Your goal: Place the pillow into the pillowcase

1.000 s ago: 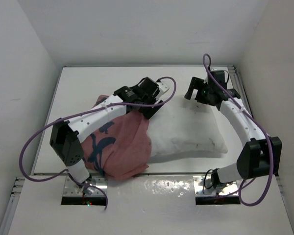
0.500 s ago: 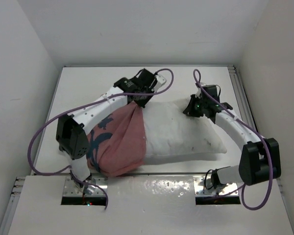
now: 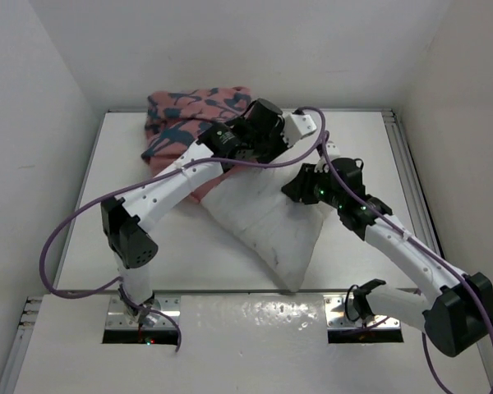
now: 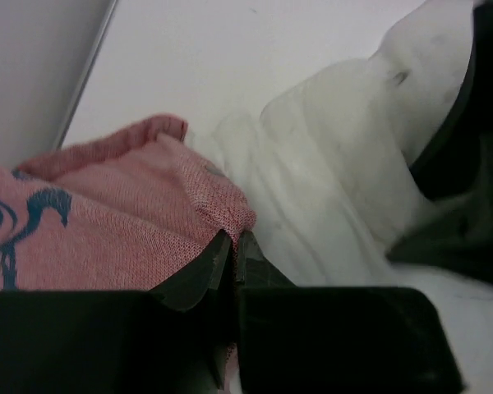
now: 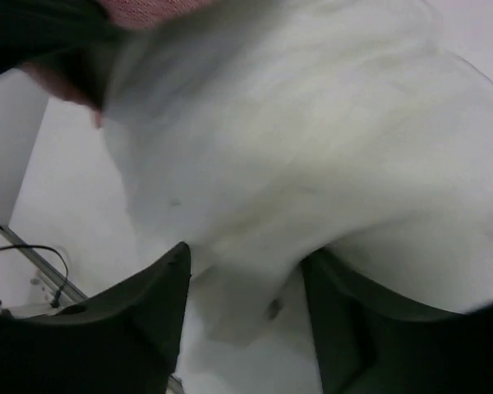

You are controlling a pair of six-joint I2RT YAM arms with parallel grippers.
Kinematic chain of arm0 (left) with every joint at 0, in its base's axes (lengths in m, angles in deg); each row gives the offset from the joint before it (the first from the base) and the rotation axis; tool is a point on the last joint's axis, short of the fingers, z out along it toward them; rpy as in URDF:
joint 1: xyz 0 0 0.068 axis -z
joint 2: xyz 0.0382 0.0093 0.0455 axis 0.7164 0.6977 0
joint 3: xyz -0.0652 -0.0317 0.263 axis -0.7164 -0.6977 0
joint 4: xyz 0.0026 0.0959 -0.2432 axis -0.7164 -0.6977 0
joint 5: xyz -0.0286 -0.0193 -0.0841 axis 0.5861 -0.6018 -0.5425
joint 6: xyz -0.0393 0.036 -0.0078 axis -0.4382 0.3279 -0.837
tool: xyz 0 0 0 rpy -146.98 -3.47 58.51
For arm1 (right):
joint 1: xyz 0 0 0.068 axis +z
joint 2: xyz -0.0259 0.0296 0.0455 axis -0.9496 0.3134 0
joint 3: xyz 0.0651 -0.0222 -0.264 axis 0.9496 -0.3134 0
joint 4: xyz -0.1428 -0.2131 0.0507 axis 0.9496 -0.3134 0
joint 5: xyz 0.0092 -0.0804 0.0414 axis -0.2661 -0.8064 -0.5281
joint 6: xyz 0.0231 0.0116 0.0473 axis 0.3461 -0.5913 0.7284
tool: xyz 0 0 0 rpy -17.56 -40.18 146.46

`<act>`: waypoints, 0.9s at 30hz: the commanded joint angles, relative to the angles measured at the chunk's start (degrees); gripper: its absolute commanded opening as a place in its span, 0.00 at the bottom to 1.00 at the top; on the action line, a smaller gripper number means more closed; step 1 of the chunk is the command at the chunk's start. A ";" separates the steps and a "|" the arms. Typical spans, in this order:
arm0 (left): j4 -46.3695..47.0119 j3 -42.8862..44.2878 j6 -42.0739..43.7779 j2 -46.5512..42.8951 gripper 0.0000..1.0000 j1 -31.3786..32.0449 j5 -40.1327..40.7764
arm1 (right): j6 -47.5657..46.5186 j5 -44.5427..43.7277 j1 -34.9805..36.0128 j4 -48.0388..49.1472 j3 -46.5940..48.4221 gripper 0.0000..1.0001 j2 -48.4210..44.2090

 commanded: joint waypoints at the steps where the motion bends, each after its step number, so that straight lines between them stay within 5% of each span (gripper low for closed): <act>1: 7.48 -5.58 -1.59 -4.83 0.00 -1.53 -5.21 | 0.49 4.90 -0.86 5.39 3.80 0.62 -0.19; 2: 8.17 -8.64 -1.07 -5.36 0.00 -2.06 -4.16 | -0.64 6.14 -2.08 4.24 5.03 0.98 0.43; 5: 11.85 -15.85 0.34 -7.90 0.00 -4.43 4.08 | -6.97 5.20 -3.93 -7.16 11.88 0.99 1.48; 8: 15.38 -20.00 1.40 -9.58 0.00 -6.45 6.73 | -12.77 -0.09 -5.60 -8.08 17.43 0.99 5.24; 14: 19.60 -22.39 0.44 -7.83 0.00 -7.08 8.41 | -19.19 15.09 -10.53 -15.18 28.68 0.99 21.68; 17: 20.57 -19.58 -0.62 -6.07 0.05 -6.82 8.33 | -22.35 18.45 -10.27 -17.03 28.34 0.99 27.49; 22: 19.43 -15.80 -2.29 -3.08 0.00 -6.64 8.94 | -22.55 19.33 -8.08 -13.18 18.60 0.99 27.42; 24: 18.91 -15.01 -3.17 -2.99 0.00 -6.55 7.89 | -20.88 23.09 -6.93 -8.97 16.13 0.83 26.54; 25: 17.86 -14.39 -3.43 -2.99 0.00 -6.55 7.28 | -19.91 24.07 -5.62 -7.73 14.64 0.57 25.75; 27: 16.54 -11.50 -4.05 -2.90 0.00 -6.55 4.56 | -16.05 25.13 -4.30 -1.77 13.14 0.22 24.26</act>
